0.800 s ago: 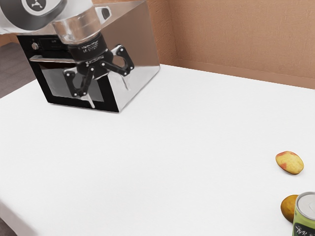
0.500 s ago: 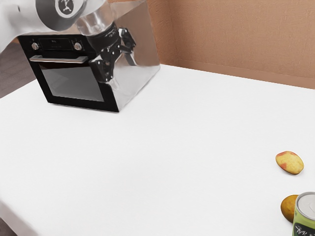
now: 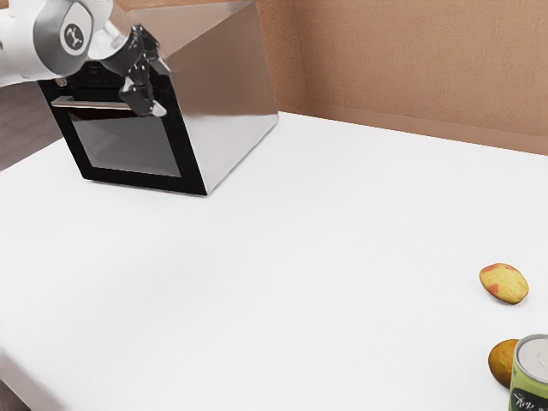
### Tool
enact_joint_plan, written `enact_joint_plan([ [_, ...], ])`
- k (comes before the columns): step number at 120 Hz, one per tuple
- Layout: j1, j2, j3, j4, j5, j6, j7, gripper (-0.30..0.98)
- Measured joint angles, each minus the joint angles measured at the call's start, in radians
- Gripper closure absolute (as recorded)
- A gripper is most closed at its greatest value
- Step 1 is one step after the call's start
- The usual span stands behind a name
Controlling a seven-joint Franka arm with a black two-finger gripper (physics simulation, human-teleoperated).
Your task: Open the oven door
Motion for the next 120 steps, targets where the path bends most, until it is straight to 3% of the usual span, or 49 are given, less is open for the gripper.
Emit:
enact_joint_plan([
  [39, 0.011, 0.015, -0.006, -0.027, -0.023, 0.044, -0.027, 0.0],
  [69, 0.173, 0.039, -0.005, -0.046, -0.021, 0.05, -0.025, 0.0],
  [80, 0.258, 0.055, -0.055, -0.032, -0.018, 0.053, -0.009, 0.0],
  [120, 0.281, 0.143, -0.117, 0.033, -0.014, 0.197, 0.091, 0.0],
])
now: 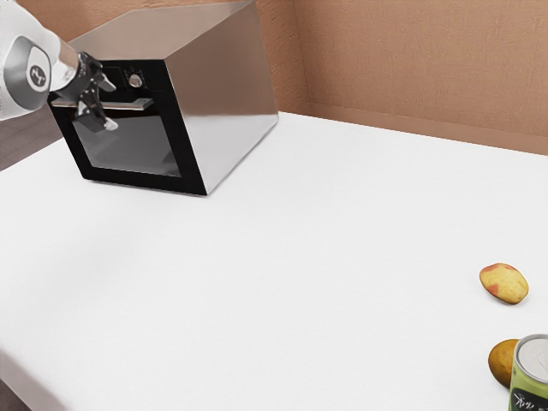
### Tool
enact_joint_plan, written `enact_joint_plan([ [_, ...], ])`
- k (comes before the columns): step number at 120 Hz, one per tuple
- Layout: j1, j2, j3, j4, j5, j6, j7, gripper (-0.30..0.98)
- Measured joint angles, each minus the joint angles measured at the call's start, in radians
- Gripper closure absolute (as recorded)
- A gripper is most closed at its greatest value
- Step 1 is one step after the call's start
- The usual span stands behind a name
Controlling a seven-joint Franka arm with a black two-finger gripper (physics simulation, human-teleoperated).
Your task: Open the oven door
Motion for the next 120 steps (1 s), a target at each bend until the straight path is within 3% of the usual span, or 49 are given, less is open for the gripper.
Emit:
enact_joint_plan([
  [39, 0.066, 0.036, 0.02, -0.004, 0.001, 0.081, 0.113, 0.0],
  [70, 0.035, 0.093, -0.038, 0.041, 0.002, 0.173, 0.175, 0.0],
  [120, 0.048, 0.143, -0.038, 0.044, 0.004, 0.242, 0.234, 0.0],
])
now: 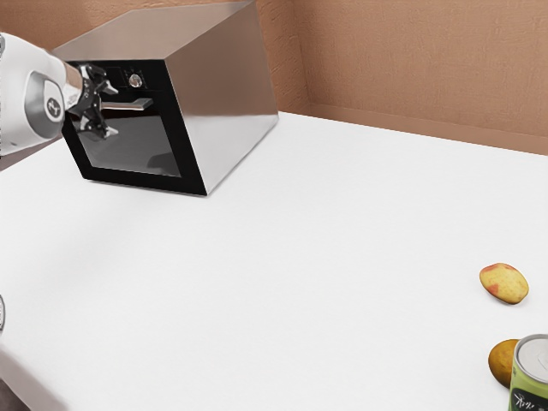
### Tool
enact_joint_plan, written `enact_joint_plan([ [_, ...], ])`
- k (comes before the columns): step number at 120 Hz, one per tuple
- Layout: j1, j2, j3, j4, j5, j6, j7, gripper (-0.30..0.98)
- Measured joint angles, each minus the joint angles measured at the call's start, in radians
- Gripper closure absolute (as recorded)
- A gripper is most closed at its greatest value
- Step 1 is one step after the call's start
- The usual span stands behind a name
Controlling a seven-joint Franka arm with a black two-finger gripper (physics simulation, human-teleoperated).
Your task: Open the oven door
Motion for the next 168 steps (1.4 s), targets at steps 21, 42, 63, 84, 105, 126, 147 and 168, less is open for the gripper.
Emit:
enact_joint_plan([
  [21, -0.004, 0.027, -0.004, 0.0, -0.001, 0.028, 0.014, 0.0],
  [42, -0.003, 0.062, -0.001, -0.001, -0.003, 0.042, 0.025, 0.0],
  [63, -0.001, -0.075, 0.034, -0.182, -0.004, 0.047, 0.03, 0.0],
  [84, 0.015, -0.225, 0.059, -0.397, -0.006, 0.05, 0.024, 0.0],
  [105, 0.027, -0.35, 0.082, -0.561, -0.005, 0.051, 0.011, 0.0],
  [126, 0.094, -0.634, 0.084, -0.821, -0.012, 0.027, -0.028, 0.0],
  [147, -0.411, -0.887, 0.2, -0.808, -0.064, -0.382, -0.212, 0.0],
  [168, -0.522, -0.893, 0.169, -0.838, -0.097, -0.651, -0.396, 0.0],
])
